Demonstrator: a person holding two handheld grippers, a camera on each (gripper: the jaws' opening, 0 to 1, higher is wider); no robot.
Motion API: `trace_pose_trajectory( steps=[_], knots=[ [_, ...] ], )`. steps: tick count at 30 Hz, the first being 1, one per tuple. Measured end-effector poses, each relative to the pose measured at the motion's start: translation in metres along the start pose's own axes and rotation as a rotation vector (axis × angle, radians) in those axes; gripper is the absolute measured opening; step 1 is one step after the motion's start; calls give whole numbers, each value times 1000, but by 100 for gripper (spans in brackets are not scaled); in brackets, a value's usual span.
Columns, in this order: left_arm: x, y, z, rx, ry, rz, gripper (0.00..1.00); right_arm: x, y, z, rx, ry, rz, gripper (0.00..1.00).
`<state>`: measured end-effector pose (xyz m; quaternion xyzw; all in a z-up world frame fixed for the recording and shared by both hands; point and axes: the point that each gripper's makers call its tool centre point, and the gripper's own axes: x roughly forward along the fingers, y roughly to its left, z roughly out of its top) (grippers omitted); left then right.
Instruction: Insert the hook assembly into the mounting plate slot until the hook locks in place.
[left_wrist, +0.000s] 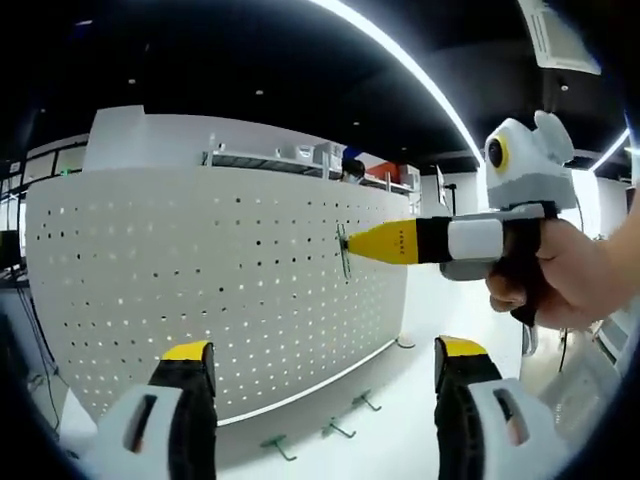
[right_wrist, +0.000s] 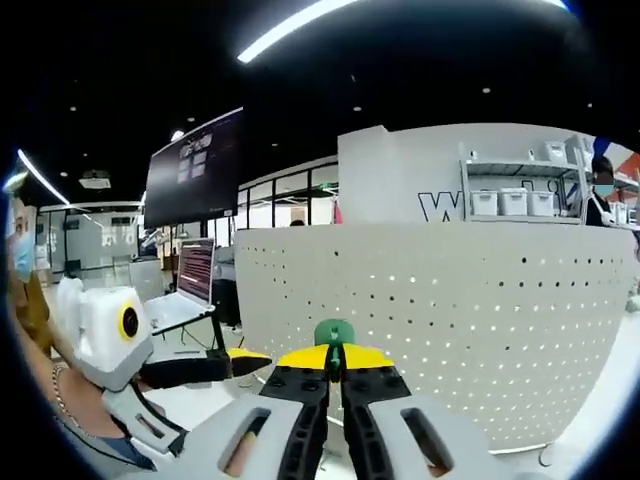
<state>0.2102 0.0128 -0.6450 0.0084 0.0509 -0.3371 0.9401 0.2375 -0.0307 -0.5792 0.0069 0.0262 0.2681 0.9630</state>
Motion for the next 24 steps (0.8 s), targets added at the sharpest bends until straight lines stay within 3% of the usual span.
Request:
trace_pose_trajectory(
  steps=[16, 24],
  knots=[
    [-9, -3, -9, -2, 0, -10, 91, 24, -24, 15, 91, -26, -104, 0],
    [-12, -8, -17, 3, 12, -24, 91, 35, -31, 31, 83, -65, -134, 0]
  ],
)
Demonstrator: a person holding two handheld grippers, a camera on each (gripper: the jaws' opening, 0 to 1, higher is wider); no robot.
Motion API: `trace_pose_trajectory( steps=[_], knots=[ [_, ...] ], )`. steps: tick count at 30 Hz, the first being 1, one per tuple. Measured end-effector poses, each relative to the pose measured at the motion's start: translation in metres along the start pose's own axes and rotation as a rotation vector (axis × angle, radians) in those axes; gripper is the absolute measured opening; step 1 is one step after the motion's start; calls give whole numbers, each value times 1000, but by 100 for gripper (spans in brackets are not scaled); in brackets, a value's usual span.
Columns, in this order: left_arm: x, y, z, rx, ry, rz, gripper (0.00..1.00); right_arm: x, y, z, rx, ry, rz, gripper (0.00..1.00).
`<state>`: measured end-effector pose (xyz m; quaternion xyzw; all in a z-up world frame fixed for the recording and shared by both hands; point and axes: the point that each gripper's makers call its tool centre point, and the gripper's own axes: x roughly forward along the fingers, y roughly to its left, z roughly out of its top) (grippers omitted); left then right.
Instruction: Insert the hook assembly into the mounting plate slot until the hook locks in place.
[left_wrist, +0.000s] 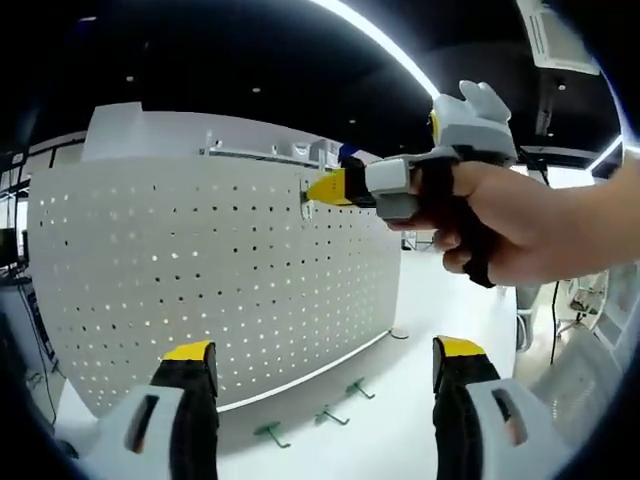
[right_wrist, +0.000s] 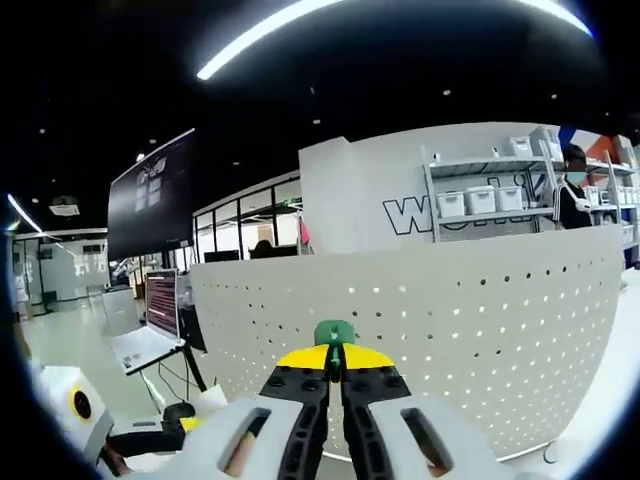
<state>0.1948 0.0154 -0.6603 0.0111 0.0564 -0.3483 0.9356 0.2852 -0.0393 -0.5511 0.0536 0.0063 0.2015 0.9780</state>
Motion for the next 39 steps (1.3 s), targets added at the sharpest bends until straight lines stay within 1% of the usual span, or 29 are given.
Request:
trace_pose_trajectory(
  steps=[4, 12, 25, 32, 39],
  knots=[
    [-3, -2, -4, 4, 5, -7, 91, 6, 0, 5, -8, -13, -9, 0],
    [-9, -2, -12, -15, 15, -4, 90, 17, -5, 12, 2, -32, -33, 0],
    [-17, -2, -21, -19, 16, 11, 90, 35, -12, 11, 15, -50, -70, 0],
    [-21, 1, -28, -16, 29, 23, 90, 41, -14, 10, 26, -51, -81, 0],
    [-27, 3, -40, -11, 59, 28, 90, 46, -15, 10, 25, -52, -87, 0]
  ],
)
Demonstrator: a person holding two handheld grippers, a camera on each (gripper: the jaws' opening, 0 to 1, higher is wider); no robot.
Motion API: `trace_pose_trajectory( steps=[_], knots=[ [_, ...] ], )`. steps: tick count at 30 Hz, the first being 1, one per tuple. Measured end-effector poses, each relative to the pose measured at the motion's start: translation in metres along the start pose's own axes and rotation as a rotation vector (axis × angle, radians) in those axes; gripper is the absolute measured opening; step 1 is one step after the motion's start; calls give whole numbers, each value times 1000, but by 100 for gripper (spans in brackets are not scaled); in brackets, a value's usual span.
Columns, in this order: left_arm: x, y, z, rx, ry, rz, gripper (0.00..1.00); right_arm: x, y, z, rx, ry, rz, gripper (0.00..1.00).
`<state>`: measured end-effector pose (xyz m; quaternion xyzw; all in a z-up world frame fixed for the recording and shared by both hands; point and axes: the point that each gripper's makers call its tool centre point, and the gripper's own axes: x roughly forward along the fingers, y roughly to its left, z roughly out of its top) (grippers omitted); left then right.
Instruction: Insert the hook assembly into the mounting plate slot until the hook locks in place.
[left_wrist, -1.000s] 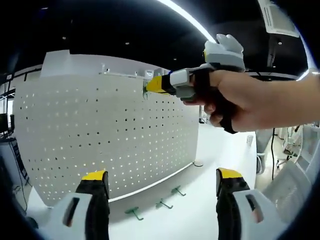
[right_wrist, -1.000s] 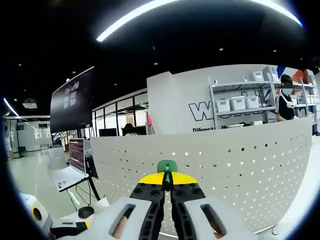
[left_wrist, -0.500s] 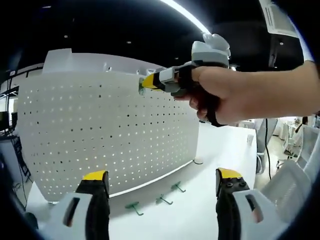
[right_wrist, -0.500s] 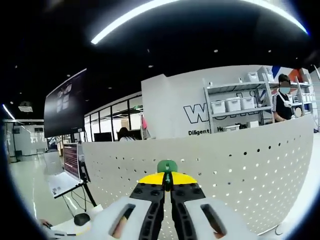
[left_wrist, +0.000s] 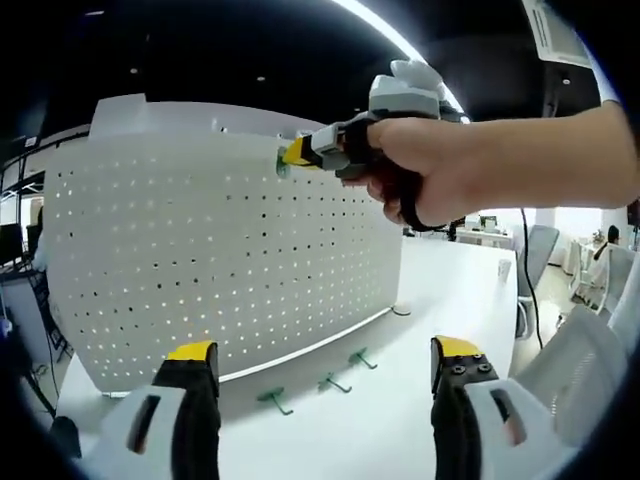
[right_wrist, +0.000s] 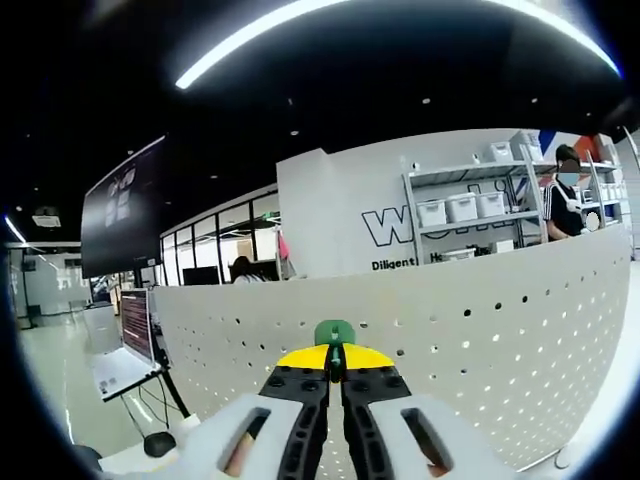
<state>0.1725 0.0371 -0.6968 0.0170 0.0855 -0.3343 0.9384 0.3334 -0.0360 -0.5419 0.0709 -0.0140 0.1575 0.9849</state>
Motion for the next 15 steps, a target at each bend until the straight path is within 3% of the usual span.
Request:
trace_pose_trajectory(
  steps=[15],
  knots=[
    [-16, 1, -29, 1, 94, 5, 88, 8, 1, 1, -1, -3, -3, 0]
  ],
)
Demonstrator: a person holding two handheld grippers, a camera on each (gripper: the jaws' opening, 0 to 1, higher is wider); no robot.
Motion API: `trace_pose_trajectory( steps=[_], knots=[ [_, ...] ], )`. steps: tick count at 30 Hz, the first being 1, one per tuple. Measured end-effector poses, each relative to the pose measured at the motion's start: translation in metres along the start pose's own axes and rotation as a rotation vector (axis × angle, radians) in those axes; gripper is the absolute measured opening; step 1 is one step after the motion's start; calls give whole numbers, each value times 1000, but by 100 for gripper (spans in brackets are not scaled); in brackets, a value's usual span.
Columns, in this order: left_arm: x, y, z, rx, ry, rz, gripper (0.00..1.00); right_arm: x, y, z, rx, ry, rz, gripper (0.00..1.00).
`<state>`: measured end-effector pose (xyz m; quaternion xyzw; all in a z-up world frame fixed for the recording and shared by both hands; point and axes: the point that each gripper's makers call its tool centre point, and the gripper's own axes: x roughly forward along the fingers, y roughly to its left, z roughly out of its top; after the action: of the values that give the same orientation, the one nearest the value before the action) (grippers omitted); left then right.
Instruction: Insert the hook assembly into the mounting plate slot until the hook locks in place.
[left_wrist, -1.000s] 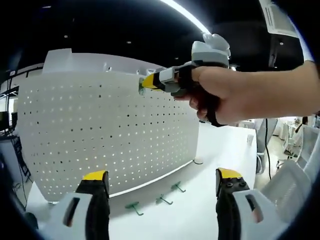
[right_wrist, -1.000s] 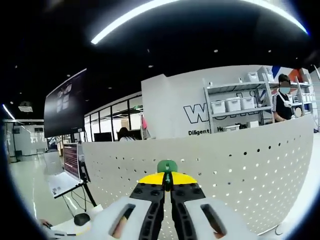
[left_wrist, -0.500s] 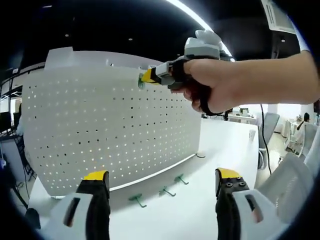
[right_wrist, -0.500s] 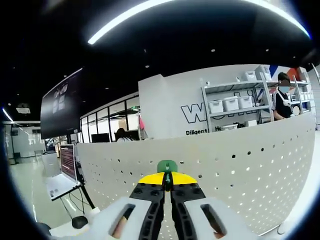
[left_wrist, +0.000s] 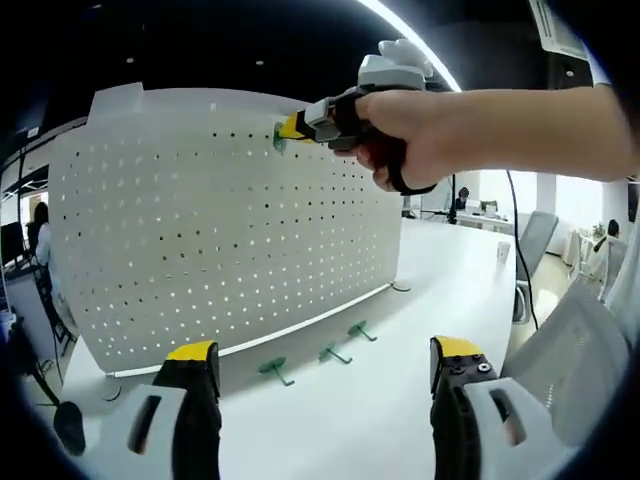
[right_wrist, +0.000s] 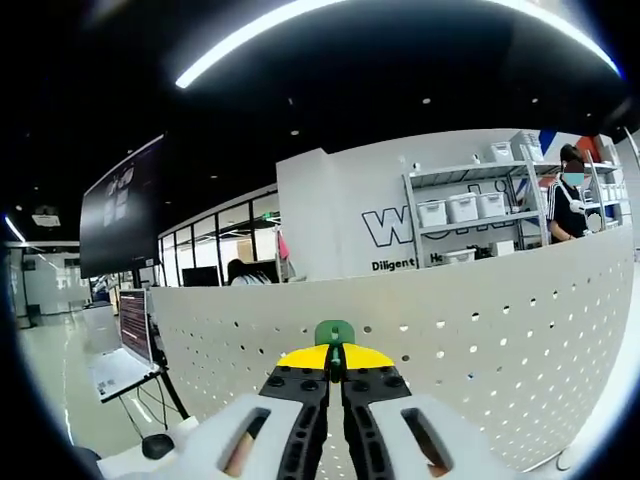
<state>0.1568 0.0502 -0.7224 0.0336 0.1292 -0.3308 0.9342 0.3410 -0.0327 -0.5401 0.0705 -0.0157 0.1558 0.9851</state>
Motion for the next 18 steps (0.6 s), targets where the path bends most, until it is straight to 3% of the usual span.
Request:
trace_pose_trajectory(
  steps=[18],
  knots=[
    [-7, 0, -22, -14, 75, 5, 87, 10, 4, 0, -25, -8, -2, 0]
  ],
)
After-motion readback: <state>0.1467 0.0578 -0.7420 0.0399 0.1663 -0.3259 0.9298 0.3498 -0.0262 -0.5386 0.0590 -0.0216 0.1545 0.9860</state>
